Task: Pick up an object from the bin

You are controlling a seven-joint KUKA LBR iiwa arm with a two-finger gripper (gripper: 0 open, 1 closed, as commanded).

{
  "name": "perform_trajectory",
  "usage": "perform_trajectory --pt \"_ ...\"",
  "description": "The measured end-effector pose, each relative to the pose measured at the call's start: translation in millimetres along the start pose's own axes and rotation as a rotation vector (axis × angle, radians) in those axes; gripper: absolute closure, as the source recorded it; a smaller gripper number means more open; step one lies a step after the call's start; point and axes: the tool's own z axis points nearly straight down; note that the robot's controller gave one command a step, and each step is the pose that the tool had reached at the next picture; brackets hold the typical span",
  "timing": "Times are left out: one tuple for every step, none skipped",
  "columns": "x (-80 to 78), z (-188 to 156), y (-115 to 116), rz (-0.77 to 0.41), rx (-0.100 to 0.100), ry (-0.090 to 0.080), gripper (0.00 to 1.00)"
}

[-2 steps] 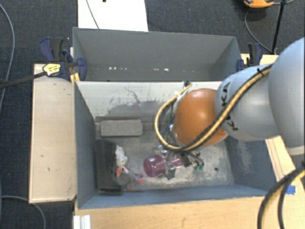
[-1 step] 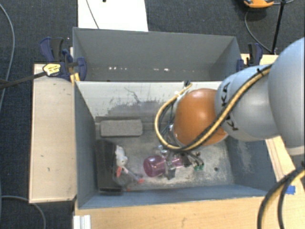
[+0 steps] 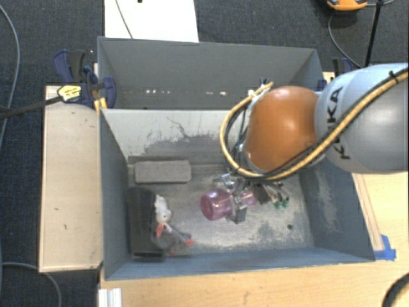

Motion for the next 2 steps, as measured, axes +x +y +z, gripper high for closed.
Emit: perform_trajectory --pt "0.0 0 0 0.002 0.000 0.000 1.00" --pt "4.2 -123 9 0.101 0.000 -0.003 1.00"
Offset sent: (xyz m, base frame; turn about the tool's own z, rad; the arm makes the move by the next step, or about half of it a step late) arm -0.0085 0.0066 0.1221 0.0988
